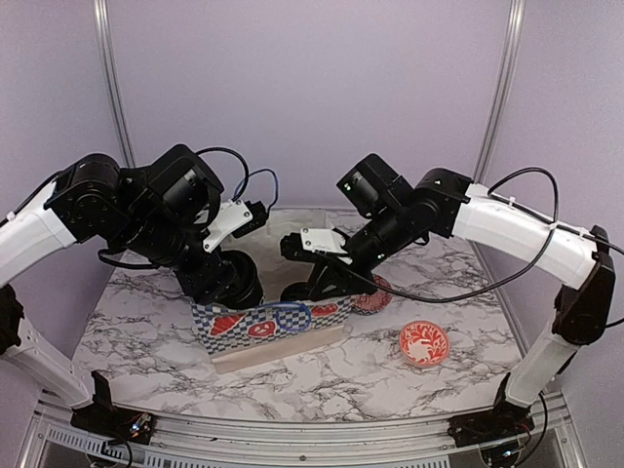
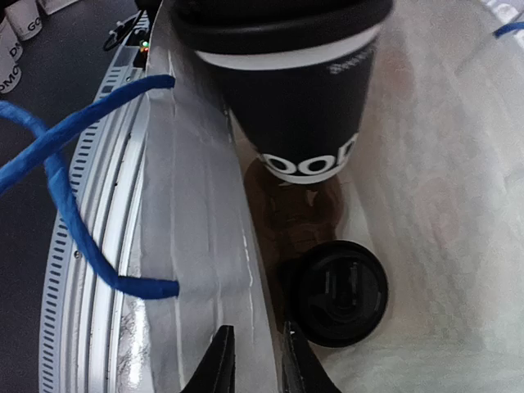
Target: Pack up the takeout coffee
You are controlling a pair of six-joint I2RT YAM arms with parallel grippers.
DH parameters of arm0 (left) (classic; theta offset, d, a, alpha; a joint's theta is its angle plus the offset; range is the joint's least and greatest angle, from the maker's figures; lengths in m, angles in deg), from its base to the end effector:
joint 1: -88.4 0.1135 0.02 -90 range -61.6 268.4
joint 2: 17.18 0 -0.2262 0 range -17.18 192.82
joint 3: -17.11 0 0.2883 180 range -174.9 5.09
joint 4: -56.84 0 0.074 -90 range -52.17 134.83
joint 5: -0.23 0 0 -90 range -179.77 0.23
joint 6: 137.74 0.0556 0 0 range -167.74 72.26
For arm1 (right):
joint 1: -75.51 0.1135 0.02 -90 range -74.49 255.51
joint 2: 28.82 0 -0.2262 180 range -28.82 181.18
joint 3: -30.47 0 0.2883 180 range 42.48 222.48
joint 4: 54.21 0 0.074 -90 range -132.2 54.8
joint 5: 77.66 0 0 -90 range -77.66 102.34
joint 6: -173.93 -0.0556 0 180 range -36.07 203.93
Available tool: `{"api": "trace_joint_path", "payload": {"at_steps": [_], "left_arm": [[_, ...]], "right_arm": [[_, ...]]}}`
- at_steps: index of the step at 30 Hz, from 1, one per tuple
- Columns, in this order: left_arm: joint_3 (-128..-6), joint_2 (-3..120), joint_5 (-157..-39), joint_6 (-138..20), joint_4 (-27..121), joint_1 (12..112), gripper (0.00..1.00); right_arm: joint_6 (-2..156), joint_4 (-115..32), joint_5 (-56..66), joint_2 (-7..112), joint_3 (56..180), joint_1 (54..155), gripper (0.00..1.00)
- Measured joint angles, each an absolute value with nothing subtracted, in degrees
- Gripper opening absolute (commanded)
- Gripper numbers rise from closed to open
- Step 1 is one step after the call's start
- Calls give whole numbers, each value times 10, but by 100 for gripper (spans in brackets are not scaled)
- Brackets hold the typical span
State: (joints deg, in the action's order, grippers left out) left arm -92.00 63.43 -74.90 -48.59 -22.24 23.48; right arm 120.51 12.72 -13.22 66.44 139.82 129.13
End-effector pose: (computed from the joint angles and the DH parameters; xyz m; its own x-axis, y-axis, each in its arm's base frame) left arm 0.1475 -0.2816 0.3756 -0.3394 0.6913 -0.6379 0.8014 0.5676 0.1888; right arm 0.2152 0.3325 0.3100 0.1454 -0.7091 -0.6900 -0.9891 -0.1212 -0.0839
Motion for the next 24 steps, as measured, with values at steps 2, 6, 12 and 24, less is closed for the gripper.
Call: {"api": "trace_joint_path", "payload": {"at_steps": [2,6,12,24], "left_arm": [[-906,638,-758,-486,-221,235,60],[-889,645,-775,-489,-209,234,58],[-866,645,-778,-499,-195,186,59],[-831,655,-743,-544,-179,70,58]], "right_arm": [[1217,134,-139,655,1371,1316,29],[1246,167,-174,647,1361,1350,49],[1275,214,-230,609,1393,1354,60],[1266,136,-275,535,1436,1148,62]]}}
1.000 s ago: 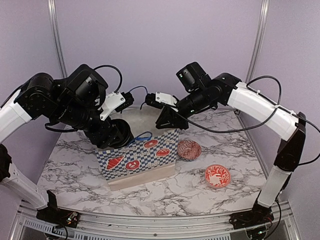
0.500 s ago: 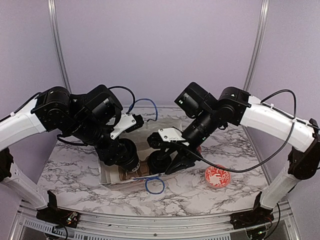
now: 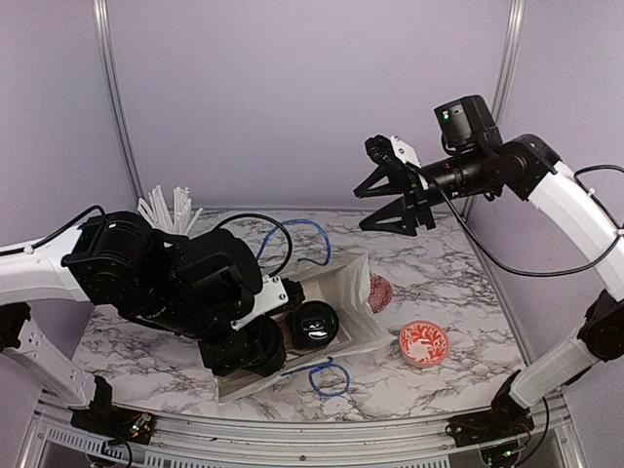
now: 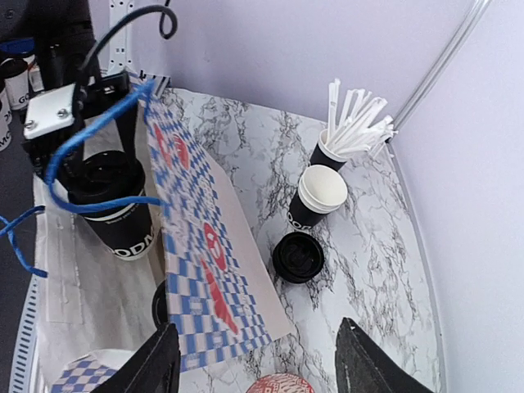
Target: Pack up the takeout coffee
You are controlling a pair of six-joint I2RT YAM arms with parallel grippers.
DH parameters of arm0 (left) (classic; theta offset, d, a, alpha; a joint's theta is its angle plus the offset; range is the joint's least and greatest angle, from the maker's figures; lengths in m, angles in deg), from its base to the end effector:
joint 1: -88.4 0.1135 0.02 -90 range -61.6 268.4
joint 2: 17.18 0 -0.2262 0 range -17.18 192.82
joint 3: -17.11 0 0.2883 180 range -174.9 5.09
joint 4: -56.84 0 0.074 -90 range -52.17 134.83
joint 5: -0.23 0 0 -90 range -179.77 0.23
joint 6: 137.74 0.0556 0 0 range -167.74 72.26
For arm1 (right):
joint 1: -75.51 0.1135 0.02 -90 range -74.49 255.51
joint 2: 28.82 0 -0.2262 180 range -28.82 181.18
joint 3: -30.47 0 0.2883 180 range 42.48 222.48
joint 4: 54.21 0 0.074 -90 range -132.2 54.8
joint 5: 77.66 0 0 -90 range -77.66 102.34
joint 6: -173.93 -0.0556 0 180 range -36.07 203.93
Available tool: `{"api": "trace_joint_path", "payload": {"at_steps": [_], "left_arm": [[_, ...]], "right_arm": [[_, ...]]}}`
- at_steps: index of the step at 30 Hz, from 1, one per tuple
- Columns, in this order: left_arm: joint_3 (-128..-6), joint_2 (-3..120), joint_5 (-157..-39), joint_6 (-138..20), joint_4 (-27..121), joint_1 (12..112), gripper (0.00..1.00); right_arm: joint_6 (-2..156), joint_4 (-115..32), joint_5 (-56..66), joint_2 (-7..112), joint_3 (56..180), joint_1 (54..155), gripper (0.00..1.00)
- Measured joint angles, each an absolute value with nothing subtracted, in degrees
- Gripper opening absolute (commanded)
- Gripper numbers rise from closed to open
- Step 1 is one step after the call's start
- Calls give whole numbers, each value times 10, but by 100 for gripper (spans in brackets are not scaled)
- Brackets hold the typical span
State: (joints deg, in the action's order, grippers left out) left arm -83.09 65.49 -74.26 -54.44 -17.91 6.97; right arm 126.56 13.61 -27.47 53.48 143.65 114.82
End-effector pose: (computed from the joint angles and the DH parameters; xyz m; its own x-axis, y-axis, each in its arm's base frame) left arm 0.0646 -0.3292 0.3174 -0.2331 0.7922 -0.5639 0.9103 0.3818 0.1601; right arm 0.2331 0.2369 0.4155 0.2556 -0.4631 -0.8486 -0.9643 -0.0591 -0.2582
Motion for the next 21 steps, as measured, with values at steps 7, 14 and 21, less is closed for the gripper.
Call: {"api": "trace_joint_path", "payload": {"at_steps": [7,14,21], "left_arm": [[-818,660,-719,-564,-178,50,58],[-815,656,-680,-579,-178,31,58],[-799,651,-634,-580,-178,18,57]], "right_arm": [[1216,12,-203,589,1365,1148,59],[1227,3,-192,632,1293,1163,60],[1236,12,-182,555,1220,1245,60]]}}
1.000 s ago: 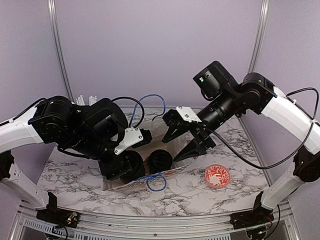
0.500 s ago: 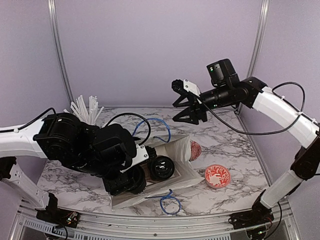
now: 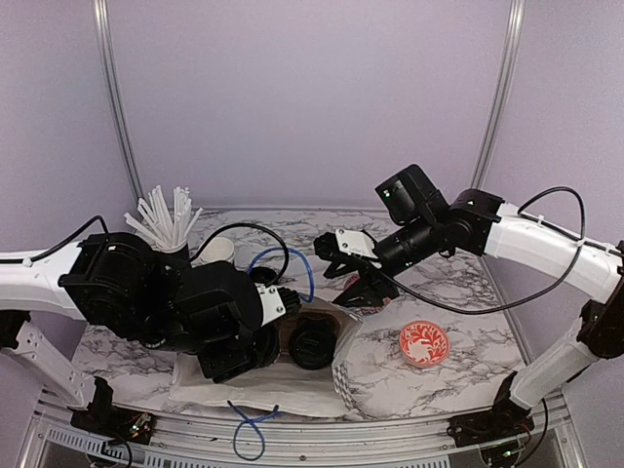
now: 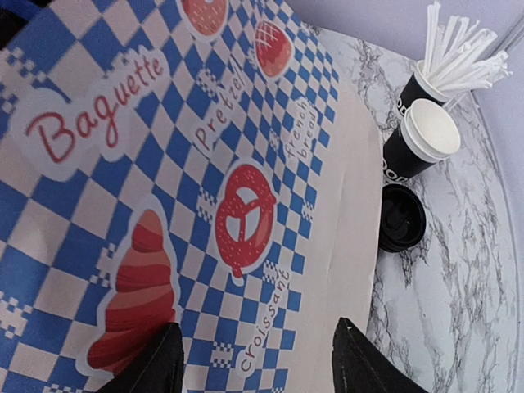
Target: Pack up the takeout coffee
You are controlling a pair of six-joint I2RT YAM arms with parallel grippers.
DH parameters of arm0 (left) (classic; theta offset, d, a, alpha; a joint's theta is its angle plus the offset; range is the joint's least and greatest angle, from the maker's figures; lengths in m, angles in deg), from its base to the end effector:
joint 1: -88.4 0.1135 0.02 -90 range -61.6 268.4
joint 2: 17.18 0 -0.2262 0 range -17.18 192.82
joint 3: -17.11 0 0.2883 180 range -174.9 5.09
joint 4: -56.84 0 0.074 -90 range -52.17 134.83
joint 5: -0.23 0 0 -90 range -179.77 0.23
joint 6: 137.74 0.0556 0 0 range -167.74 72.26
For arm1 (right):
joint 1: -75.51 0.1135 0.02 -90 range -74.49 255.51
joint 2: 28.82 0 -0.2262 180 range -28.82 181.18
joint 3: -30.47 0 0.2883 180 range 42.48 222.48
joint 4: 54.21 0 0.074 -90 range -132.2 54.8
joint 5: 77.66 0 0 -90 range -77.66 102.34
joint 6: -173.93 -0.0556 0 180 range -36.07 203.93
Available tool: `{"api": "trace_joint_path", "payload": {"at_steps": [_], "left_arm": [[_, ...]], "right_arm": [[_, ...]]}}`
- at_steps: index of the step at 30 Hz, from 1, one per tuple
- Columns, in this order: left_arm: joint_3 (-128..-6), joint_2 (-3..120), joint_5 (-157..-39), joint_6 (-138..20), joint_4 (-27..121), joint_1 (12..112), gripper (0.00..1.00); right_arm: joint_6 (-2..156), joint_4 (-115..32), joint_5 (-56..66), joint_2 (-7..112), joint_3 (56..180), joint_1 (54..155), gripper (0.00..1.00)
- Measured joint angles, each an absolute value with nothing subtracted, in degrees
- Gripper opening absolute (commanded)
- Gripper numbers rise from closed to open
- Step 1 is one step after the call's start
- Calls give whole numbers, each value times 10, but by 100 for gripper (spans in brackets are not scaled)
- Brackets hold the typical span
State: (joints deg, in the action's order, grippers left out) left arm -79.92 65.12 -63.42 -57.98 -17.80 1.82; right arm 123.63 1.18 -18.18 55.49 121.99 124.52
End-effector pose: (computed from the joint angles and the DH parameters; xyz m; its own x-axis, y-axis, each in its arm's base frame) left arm 0.0444 -0.3285 0.3038 -0.2075 0.8009 -0.5616 0.8580 0.4247 0.2888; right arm 0.2180 0.2939 0.2839 0.1811 -0.6305 -0.7548 -0.9834 -0.1212 -0.1347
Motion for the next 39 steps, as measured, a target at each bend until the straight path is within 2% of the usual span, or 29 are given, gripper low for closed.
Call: {"api": "trace_joint_path", "payload": {"at_steps": [10,19,28,39], "left_arm": [[-759,645,-568,-563,-164,-3,56],[-701,611,-515,-513,-101,3,55],[-613,550,-501,-460,-9,28,53],[-513,519,-502,-385,128,60,53]], "right_arm": [[1242,12,-159,541,1221,1233,62],[1223,-14,-169,646,1308,1135,64],[1197,-22,-175,787,1394,1133,63],[1179,-11,-191,852,1439,1132,63]]}}
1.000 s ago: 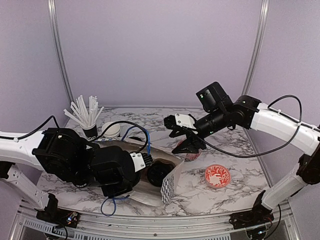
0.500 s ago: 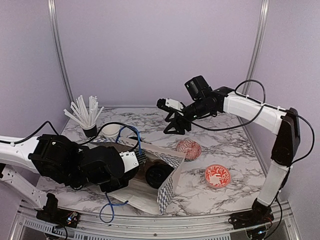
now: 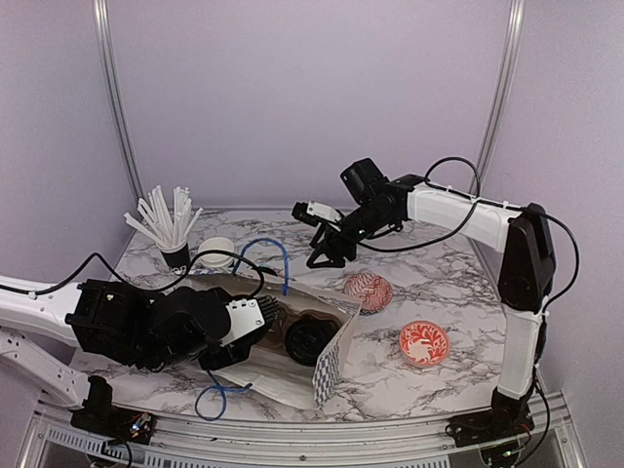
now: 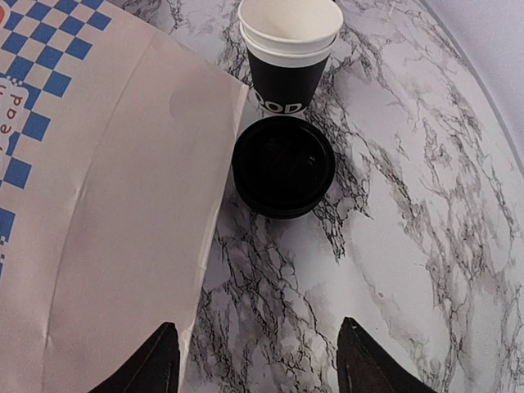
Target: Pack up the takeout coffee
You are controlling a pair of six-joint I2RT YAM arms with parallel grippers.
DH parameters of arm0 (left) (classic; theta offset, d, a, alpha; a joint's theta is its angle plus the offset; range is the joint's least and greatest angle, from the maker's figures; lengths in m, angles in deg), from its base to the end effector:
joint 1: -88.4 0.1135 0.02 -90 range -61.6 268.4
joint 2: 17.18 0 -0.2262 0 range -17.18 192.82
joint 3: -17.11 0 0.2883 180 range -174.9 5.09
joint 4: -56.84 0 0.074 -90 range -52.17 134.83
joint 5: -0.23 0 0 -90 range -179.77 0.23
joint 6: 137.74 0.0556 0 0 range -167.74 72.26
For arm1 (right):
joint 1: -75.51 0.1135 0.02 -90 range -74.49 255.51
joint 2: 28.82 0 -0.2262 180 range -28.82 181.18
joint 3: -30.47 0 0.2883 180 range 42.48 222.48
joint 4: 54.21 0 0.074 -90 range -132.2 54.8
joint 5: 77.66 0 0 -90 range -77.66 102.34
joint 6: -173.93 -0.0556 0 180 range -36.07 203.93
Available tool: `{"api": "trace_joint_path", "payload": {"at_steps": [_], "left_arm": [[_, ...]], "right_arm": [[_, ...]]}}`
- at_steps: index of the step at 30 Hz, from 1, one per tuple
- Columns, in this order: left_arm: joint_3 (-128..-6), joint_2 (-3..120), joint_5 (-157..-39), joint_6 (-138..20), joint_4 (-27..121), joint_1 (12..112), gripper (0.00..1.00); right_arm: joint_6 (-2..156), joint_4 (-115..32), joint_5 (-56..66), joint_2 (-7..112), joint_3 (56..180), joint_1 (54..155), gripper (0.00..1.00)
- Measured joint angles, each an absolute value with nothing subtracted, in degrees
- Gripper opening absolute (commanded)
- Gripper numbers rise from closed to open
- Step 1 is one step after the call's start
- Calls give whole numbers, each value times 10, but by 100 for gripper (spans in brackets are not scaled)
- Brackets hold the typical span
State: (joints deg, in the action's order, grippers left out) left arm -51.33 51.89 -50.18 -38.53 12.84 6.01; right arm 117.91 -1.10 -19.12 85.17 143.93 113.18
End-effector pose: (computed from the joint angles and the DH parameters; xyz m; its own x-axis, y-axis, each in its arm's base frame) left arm 0.0763 -0.3032 0.2395 0.0208 0.7756 -0.6308 0.7096 0.4330 0.5558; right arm 0.3561 0.3116 0.2197 -0.1004 -0.6798 -0.7265 -0.9916 0.1280 0.0172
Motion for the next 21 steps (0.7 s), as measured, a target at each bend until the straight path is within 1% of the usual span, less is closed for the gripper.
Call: {"api": "trace_joint_path", "payload": {"at_steps": [12,21], "left_arm": [[-479,524,-528,-322,199,85,52],[-461,516,-551,-298,211,86,49]], "right_arm": [[1178,1,-198,865,1450,1131,63],[1177,10,-201,900,1472,1131,63]]}}
